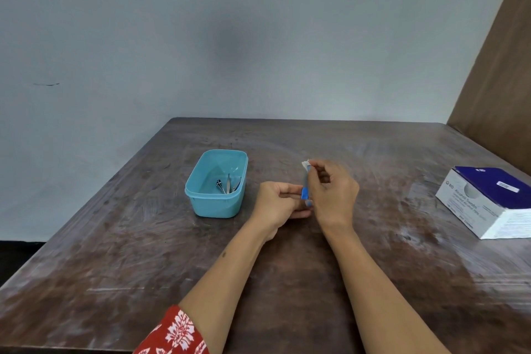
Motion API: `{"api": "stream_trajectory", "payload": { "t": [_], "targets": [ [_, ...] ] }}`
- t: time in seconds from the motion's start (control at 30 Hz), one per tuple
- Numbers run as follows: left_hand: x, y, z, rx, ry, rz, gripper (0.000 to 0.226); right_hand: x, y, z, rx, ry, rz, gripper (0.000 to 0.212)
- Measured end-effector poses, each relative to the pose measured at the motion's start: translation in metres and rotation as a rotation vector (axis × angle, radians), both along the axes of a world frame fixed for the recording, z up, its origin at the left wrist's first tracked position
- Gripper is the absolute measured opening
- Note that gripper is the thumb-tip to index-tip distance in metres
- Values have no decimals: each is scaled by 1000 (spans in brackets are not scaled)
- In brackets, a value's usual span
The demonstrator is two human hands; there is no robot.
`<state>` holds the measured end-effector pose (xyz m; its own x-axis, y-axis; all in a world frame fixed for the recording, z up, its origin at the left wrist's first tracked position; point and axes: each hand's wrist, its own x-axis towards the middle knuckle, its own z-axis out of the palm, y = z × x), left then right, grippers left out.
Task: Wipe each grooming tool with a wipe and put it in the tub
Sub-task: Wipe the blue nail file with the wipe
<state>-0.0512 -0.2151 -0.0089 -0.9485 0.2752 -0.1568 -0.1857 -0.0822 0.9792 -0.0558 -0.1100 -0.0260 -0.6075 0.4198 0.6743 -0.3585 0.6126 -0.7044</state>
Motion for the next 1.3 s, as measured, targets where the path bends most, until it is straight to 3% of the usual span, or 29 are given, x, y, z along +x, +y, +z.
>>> {"api": "stream_trajectory", "payload": {
  "t": [0.17, 0.43, 0.63, 0.8, 0.9, 1.03, 1.3],
  "targets": [
    [-3, -1, -1, 41, 72, 74, 26, 0, -5, -3, 78, -79, 44, 10],
    [-3, 2, -4, 12, 13, -46, 22, -3, 2, -2, 30, 8, -31, 11],
    [-4, -1, -3, 24, 82, 37, 30, 0, -3, -3, 39, -125, 44, 7],
    [-14, -6, -5, 85, -15, 190, 25, 3, -1, 4, -356, -158, 141, 15],
    [-16, -6, -7, 98, -16, 217, 26, 2, 2, 4, -454, -207, 230, 18],
    [-16, -6, -9, 108, 36, 223, 25, 3, 2, 2, -391, -301, 335, 18],
    [-16, -7, -10, 114, 76, 254, 22, 3, -1, 2, -337, -313, 361, 14]
  ]
}}
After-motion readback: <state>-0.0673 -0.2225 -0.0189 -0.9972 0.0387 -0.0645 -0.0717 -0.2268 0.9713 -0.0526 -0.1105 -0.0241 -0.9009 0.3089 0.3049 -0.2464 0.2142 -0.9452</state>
